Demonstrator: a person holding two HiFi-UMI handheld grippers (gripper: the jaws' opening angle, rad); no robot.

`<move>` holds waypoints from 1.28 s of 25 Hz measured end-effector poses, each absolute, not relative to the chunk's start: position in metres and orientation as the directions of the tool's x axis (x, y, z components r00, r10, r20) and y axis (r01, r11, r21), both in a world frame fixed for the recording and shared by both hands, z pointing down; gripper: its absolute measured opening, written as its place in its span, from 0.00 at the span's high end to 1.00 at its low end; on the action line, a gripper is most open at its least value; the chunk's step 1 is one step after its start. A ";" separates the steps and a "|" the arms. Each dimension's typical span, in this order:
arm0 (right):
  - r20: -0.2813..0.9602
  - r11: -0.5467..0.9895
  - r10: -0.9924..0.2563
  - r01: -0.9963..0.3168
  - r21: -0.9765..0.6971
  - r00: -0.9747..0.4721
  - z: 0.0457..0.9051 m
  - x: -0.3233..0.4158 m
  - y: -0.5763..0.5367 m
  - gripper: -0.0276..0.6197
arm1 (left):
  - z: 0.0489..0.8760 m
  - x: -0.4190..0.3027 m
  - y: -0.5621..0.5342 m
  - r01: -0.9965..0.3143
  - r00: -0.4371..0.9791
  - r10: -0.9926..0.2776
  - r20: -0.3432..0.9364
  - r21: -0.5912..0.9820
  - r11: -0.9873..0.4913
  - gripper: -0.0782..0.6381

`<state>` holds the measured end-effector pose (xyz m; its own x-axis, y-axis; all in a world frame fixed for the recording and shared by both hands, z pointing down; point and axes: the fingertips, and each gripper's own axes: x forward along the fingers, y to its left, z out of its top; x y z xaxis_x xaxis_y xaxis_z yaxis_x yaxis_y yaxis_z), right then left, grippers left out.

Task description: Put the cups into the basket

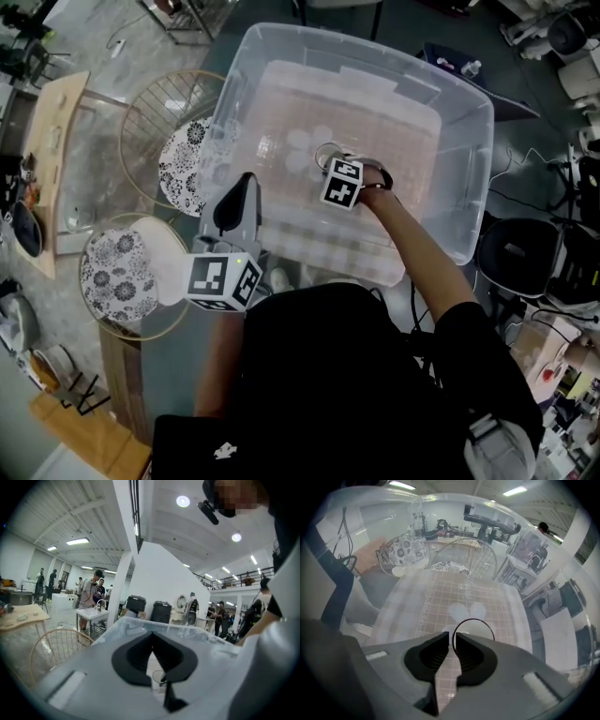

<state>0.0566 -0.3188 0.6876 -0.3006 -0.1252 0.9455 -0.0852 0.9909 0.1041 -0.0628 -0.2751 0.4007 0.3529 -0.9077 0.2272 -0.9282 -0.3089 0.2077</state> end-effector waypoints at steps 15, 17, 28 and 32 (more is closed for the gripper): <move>0.878 0.949 -0.272 -0.260 0.177 -0.394 0.592 0.056 -0.308 0.95 | 0.385 -0.068 -0.248 -0.894 0.429 -0.887 0.170 0.222 -0.389 0.88; 0.853 0.936 -0.310 -0.292 0.197 -0.420 0.573 0.051 -0.306 0.95 | 0.383 -0.069 -0.242 -0.888 0.442 -0.883 0.161 0.221 -0.404 0.88; 0.577 0.795 -0.555 -0.586 0.155 -0.600 0.436 0.025 -0.278 0.95 | 0.372 -0.085 -0.207 -0.863 0.489 -0.863 0.127 0.214 -0.458 0.88; 0.465 0.762 -0.622 -0.622 0.178 -0.630 0.396 0.014 -0.247 0.95 | 0.369 -0.086 -0.193 -0.847 0.517 -0.849 0.109 0.209 -0.489 0.88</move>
<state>0.0136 -0.2466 0.3959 -0.6298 -0.6225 0.4647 -0.6223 0.7623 0.1777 -0.0860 -0.1928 0.3689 0.5173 -0.8488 0.1092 -0.8468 -0.4892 0.2090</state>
